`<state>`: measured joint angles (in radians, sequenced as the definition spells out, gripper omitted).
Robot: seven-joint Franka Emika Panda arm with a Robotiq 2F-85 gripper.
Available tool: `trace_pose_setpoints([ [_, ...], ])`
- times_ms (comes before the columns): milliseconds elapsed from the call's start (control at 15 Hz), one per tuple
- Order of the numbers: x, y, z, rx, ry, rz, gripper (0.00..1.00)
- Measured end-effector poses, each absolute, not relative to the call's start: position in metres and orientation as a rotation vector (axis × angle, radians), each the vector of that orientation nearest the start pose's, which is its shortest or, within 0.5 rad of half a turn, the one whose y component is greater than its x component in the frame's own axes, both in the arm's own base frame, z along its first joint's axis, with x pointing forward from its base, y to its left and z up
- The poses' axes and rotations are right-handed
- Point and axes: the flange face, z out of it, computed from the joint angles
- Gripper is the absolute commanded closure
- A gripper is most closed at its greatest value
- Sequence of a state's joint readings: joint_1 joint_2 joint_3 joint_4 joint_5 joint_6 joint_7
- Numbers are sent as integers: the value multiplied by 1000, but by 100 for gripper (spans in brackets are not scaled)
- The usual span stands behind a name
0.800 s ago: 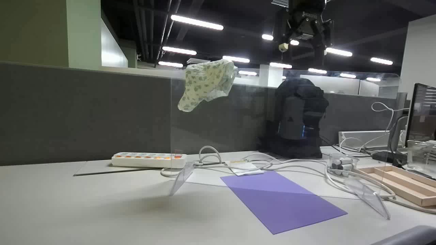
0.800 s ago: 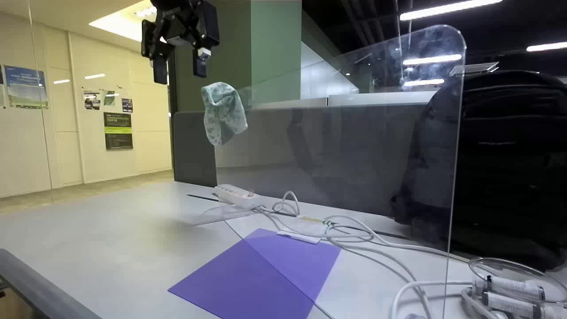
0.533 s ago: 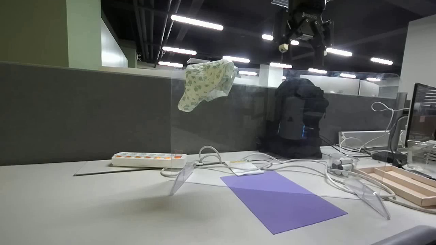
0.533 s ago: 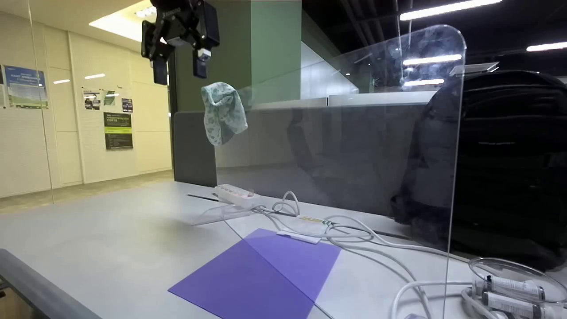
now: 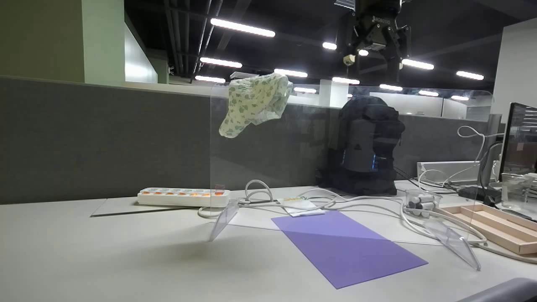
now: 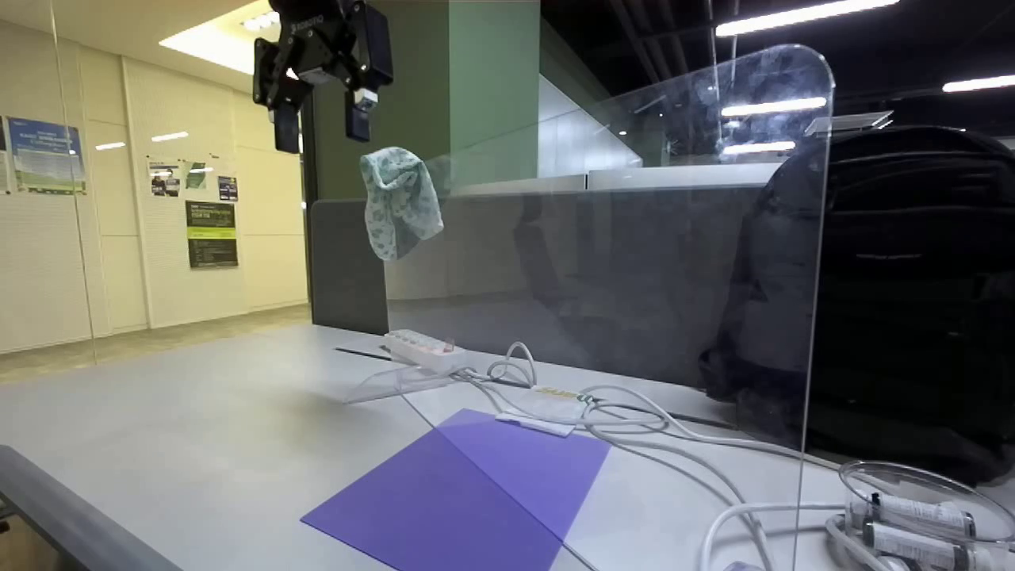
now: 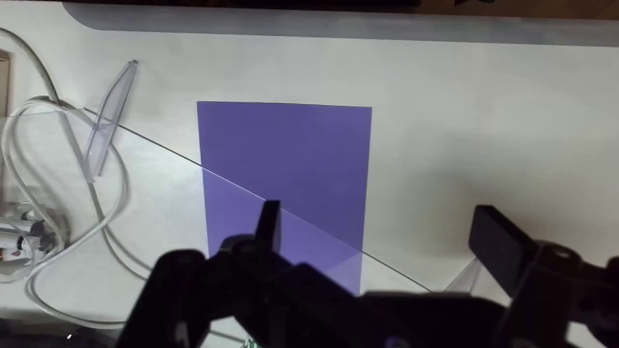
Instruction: Put the cloth on the countertop
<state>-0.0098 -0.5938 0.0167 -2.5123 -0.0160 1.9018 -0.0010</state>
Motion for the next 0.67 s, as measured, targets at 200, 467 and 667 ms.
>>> trace_pose_setpoints([
  [200, 367, 2, 479, -3166, -17, 27, 0],
  [467, 373, 6, 482, -3155, 26, -50, 0],
  [667, 384, 21, 481, -3150, 61, -117, 0],
])
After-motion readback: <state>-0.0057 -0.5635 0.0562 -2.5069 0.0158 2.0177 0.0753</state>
